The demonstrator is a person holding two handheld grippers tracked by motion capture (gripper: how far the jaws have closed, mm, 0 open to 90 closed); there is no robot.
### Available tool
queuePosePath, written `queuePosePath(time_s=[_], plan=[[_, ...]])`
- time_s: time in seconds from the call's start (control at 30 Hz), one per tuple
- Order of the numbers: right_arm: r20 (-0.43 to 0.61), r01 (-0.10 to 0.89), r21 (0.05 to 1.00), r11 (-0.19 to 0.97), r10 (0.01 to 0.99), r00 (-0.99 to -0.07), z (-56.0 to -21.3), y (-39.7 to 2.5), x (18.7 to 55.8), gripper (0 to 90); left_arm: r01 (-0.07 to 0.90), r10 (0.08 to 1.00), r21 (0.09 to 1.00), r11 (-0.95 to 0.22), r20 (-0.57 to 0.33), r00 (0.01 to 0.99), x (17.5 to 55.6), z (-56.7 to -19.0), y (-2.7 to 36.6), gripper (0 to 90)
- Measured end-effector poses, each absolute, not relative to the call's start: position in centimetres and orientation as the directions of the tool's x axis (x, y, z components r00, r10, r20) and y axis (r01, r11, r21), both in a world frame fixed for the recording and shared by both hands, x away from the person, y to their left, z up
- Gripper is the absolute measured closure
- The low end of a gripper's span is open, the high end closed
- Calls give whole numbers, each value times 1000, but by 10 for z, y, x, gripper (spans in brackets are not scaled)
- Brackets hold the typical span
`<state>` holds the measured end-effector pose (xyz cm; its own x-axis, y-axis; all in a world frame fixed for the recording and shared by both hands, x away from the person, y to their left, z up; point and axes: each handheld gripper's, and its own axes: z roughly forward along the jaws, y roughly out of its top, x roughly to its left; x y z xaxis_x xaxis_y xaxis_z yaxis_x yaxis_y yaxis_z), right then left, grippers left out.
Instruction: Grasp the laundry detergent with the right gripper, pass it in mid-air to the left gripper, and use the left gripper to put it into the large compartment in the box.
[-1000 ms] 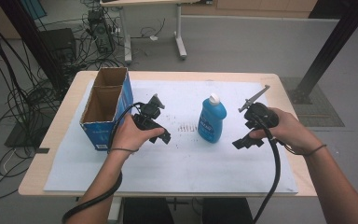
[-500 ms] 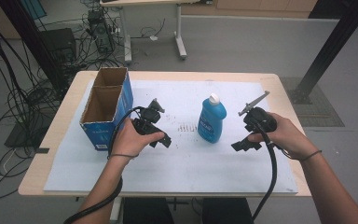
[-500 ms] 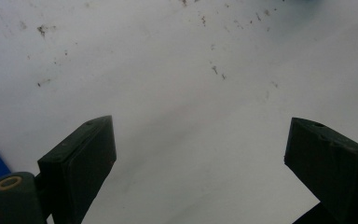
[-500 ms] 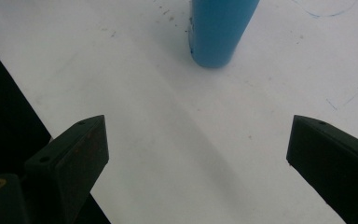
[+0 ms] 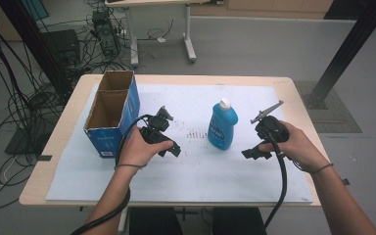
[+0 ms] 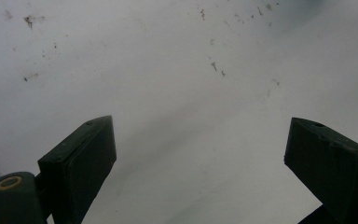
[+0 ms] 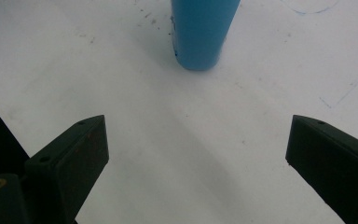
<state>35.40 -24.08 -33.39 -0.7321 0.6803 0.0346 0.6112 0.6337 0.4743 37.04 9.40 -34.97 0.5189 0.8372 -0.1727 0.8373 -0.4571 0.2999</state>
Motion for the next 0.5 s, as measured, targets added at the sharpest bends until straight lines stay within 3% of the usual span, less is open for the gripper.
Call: queuePosePath(time_s=[0.5], plan=[[37, 594, 562, 576, 700, -714, -354, -238, 355, 53, 833, 831, 309, -458, -182, 525, 365, -346, 95, 92]])
